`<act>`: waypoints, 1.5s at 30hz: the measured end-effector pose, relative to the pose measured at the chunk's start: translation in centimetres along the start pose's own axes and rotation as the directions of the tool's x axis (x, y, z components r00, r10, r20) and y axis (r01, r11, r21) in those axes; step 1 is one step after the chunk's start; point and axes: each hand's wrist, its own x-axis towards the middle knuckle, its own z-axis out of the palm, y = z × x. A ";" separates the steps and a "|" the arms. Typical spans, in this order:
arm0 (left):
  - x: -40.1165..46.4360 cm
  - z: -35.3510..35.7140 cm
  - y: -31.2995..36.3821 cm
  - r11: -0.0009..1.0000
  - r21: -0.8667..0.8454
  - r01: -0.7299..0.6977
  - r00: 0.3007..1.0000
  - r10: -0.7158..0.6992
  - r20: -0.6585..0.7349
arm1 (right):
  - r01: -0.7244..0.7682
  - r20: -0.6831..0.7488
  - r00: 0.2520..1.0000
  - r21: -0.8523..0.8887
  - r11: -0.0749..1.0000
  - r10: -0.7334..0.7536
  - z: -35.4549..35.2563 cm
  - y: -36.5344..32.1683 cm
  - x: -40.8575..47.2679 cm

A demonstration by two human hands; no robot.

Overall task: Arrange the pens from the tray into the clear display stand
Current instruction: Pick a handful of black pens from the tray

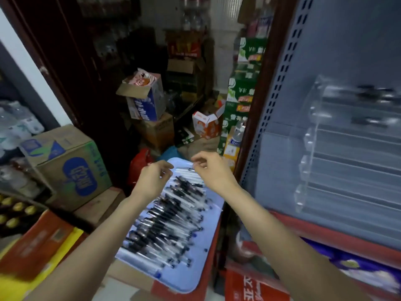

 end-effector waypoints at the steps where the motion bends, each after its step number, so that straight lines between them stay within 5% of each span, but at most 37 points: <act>1: 0.7 -0.2 -1.8 1.000 0.029 0.000 0.999 -0.002 0.051 | -0.043 0.015 0.999 -0.013 0.999 0.043 2.1 0.2 0.8; 9: 4.9 2.9 -11.7 0.948 0.216 -0.232 0.885 0.114 0.451 | -0.386 0.017 0.915 -0.252 0.887 0.403 12.8 5.6 4.4; 17: 7.1 5.7 -14.5 0.903 0.213 -0.374 0.846 0.238 0.477 | -0.467 0.080 0.849 -0.345 0.814 0.522 13.9 7.7 5.6; 27: 8.2 5.5 -13.6 0.987 0.005 -0.158 0.897 0.141 0.419 | -0.567 0.122 0.797 -0.185 0.803 0.591 12.5 7.6 5.2; 36: 7.0 5.1 -12.0 0.982 -0.182 -0.039 0.925 0.105 0.366 | -0.562 0.044 0.826 0.001 0.827 0.562 11.6 6.2 4.3; 40: 7.1 3.8 -8.8 0.870 -0.453 0.192 0.925 -0.007 0.379 | -0.480 -0.057 0.863 0.212 0.851 0.502 10.2 3.5 4.3; 45: 7.0 1.6 -4.4 0.679 -0.665 0.311 0.910 -0.012 0.414 | -0.366 -0.166 0.902 0.194 0.910 0.398 7.5 0.1 3.7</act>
